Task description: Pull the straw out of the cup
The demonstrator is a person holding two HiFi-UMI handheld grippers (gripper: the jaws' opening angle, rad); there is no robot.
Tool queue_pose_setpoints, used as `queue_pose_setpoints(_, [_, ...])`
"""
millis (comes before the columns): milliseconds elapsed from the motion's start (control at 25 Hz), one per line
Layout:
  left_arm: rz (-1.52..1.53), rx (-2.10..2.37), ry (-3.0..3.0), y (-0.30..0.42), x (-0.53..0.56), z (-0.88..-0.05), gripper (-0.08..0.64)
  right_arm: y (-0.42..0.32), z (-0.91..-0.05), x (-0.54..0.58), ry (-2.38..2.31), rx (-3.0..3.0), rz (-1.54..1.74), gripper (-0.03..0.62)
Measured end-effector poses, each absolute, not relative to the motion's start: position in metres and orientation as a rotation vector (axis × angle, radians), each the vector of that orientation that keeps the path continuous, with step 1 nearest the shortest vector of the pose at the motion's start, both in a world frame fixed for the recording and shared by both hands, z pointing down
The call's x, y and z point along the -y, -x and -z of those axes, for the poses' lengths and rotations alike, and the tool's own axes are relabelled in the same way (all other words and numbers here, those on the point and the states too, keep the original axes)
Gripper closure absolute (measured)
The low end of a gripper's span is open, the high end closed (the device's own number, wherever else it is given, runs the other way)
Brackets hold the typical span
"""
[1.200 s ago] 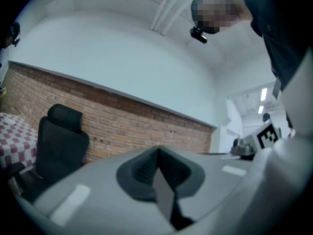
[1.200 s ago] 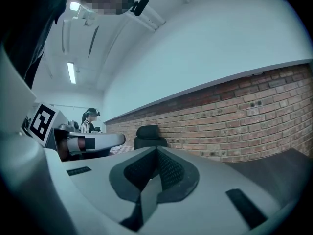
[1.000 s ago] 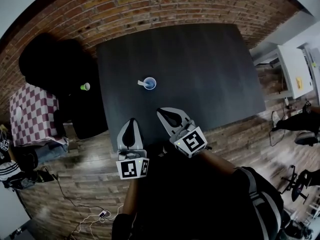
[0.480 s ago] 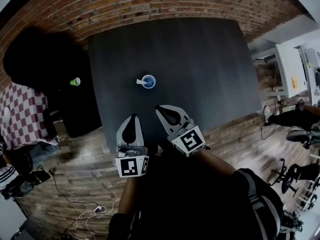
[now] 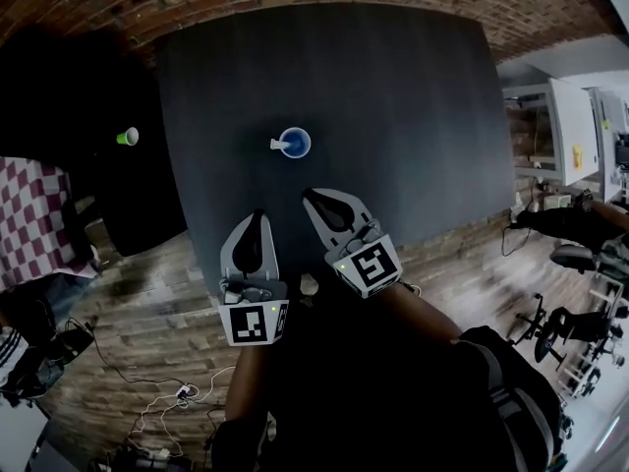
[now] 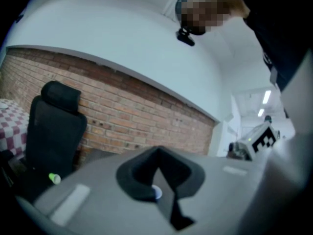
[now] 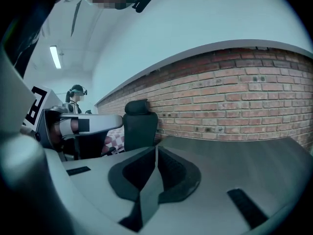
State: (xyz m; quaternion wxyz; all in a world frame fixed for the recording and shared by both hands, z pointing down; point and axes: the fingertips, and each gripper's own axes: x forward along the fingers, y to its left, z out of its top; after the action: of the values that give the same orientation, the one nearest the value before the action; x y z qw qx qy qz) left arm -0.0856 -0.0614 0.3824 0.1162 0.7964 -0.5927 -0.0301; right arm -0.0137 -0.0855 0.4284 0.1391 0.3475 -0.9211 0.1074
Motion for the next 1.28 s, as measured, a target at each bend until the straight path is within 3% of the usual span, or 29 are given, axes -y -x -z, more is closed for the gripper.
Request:
queue_pose_setpoints(760, [0.075, 1.644, -2.256, 0.094, 0.088, -0.445, 0.555, 0.030, -0.495, 0.119, -0.975, 2.537, -0.311, 0.583])
queue_pose_setpoints(1280, [0.093, 1.635, -2.218, 0.096, 0.098, -0.468, 0.555, 0.036, -0.535, 0.135, -0.949, 2.444, -0.269, 0.523])
